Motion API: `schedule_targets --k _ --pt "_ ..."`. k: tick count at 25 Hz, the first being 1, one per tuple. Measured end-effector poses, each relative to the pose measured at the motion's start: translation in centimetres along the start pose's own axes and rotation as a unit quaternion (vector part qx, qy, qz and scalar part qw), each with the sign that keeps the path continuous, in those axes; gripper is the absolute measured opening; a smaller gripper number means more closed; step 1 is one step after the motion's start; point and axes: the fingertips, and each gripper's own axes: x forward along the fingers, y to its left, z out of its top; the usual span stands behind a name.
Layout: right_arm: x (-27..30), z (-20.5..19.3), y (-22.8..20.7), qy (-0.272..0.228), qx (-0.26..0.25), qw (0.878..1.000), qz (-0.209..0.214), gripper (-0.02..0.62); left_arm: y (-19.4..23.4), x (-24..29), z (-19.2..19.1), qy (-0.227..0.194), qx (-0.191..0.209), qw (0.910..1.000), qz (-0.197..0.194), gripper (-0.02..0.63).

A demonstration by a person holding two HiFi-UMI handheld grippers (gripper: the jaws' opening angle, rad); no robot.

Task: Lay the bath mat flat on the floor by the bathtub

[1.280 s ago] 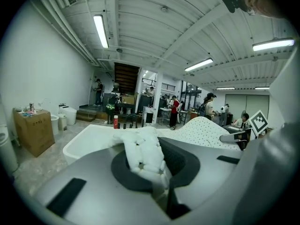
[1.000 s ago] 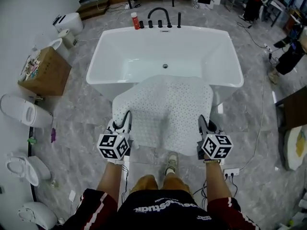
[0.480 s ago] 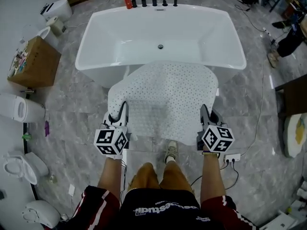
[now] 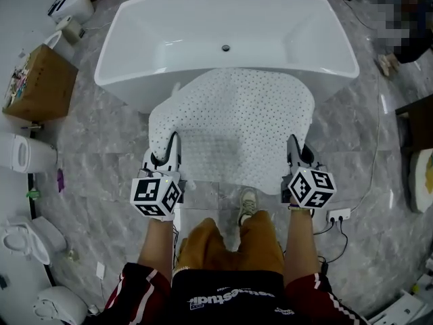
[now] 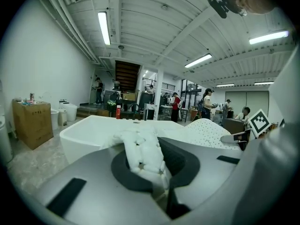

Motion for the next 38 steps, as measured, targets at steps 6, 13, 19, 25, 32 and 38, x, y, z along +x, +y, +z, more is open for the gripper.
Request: schedule_targets --k 6,13,19,25,32,38 --pt "2.5 -4.4 -1.1 0.000 -0.022 1.000 0.010 0.046 1.3 1.9 -5.2 -0.009 -0.002 1.0000 -0.004 0.032" --pt "6.0 -9.6 -3.0 0.003 -0.044 0.999 0.019 0.046 2.5 4.9 -11.6 -0.018 -0.005 0.9998 -0.012 0.032" --pt "9.7 -14.6 -4.6 0.003 -0.051 0.998 0.026 0.046 4.2 7.3 -17.6 -0.027 -0.009 0.9995 -0.014 0.032" --pt "12.4 -19.2 -5.9 -0.002 -0.057 0.997 0.043 0.044 5.2 8.9 -23.2 -0.046 -0.007 0.9987 -0.020 0.032" --pt "13.8 -23.5 -6.4 -0.011 -0.073 0.996 0.047 0.044 6.4 9.6 -28.2 -0.067 -0.001 0.9973 -0.030 0.032" --pt "14.6 -25.7 -6.7 -0.017 -0.072 0.996 0.053 0.044 7.3 9.8 -30.8 -0.074 -0.001 0.9966 -0.037 0.032"
